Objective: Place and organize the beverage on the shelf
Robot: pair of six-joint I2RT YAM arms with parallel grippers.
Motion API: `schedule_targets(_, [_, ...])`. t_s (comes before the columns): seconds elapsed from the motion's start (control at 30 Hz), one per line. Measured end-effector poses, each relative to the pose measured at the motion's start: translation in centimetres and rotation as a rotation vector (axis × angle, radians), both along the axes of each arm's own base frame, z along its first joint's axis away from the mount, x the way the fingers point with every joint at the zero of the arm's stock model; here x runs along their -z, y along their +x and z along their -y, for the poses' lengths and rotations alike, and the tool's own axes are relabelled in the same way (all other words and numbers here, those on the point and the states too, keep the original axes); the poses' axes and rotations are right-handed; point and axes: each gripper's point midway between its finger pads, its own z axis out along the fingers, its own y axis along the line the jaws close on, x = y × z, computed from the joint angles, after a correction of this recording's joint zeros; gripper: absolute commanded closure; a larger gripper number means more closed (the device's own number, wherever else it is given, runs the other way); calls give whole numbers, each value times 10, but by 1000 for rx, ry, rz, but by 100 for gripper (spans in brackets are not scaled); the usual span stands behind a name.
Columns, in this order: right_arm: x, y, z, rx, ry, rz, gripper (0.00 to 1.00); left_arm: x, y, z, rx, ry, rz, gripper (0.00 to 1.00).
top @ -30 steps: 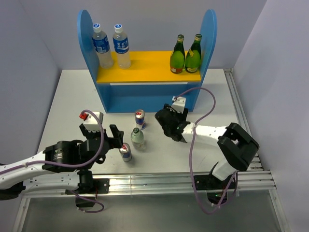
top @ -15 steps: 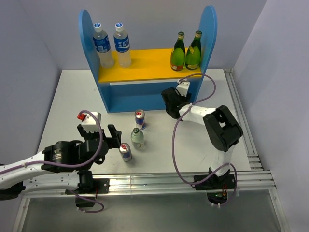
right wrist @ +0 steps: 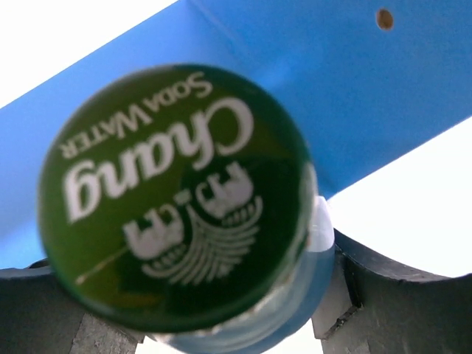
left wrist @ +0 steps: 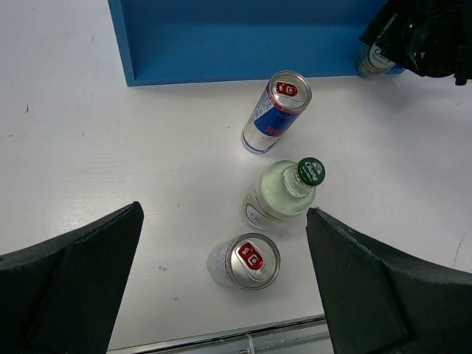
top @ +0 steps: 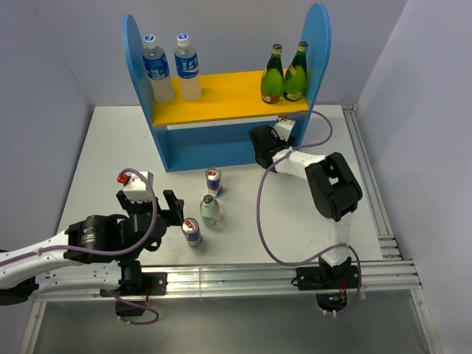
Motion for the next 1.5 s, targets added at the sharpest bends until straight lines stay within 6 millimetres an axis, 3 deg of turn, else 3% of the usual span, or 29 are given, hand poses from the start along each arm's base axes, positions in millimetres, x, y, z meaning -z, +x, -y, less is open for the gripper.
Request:
schedule_targets(0.2, [1,28,2,47,14,-1,100,2,-1,0,-6,-1,-5,1])
schedule_targets(0.23, [1,33,2,50,17,-5,56,2,-1,0,-6,1,-5,1])
schedule_targets(0.3, [0,42,2,51,30,-9,1,3,-1,0,-7,8,-6,1])
schedule_targets(0.4, [1,50,3,36,41,-38,0,5,0,0,-13,23,-9,1])
schedule_targets(0.67, [2,52,2,11,59,-65,1,8,0,1,-17,36,-14,1])
schedule_targets(0.8, [3,52,2,11,60,-62,13,8,0,1,-18,35,-14,1])
schedule_targets(1.07, [-1,44,6,17,76,-36,12,7,0,0,-20,35,-9,1])
schedule_targets(1.17, [-4,40,7,7,76,-33,65,7,0,0,-19,35,-9,1])
schedule_targets(1.2, [-4,40,7,12,78,-30,100,7,0,0,-19,35,-9,1])
schedule_targets(1.5, [-6,44,5,6,79,-48,100,9,0,1,-22,49,-7,1])
